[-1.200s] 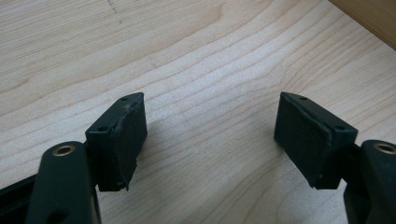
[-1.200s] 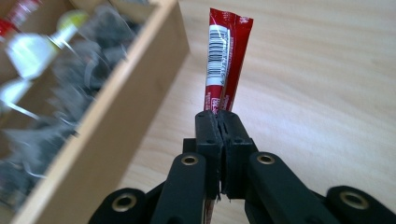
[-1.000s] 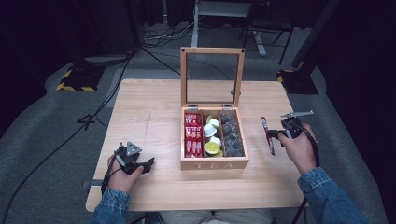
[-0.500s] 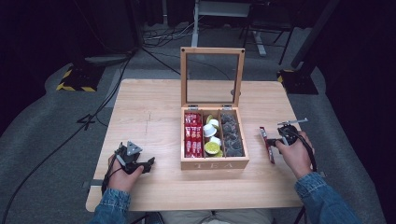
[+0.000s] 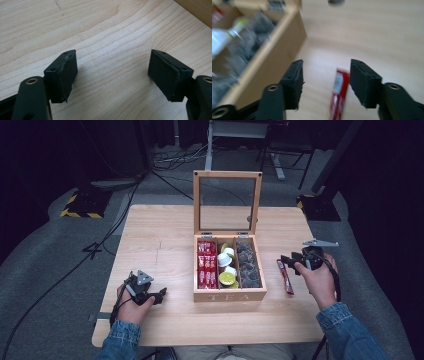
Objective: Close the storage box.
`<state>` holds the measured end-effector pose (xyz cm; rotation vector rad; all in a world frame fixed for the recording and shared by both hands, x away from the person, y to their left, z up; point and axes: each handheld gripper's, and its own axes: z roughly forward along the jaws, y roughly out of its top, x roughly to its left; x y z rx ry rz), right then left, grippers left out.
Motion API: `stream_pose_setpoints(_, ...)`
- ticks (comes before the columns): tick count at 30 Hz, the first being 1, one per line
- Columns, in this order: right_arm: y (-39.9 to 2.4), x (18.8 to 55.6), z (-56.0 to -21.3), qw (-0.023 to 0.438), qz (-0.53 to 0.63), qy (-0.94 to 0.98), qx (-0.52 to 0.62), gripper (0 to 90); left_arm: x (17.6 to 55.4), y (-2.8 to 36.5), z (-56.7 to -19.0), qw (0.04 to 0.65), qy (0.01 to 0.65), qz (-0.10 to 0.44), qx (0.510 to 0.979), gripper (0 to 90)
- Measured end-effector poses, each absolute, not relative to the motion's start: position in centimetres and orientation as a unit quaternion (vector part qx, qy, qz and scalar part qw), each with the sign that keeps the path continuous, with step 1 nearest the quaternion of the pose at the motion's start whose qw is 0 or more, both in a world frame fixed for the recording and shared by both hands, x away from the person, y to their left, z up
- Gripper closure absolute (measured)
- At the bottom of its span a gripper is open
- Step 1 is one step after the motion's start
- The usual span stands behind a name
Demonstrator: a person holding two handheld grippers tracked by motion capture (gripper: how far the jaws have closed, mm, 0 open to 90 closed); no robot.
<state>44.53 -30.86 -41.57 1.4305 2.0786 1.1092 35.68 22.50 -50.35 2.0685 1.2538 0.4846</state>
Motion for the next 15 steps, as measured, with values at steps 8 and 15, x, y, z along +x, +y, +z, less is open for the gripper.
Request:
stream_pose_setpoints(8, -28.9, 45.9, -37.3, 0.203, 0.457, 0.733, 0.461, 41.5, 35.7, 22.5, -50.4, 0.333, 0.479, 0.185, 0.791, 24.0)
stream_pose_setpoints(15, -27.1, 47.9, -34.5, 0.216, 0.472, 0.734, 0.437, 44.4, 35.9, 22.6, -50.4, 0.333, 0.479, 0.183, 0.791, 23.7)
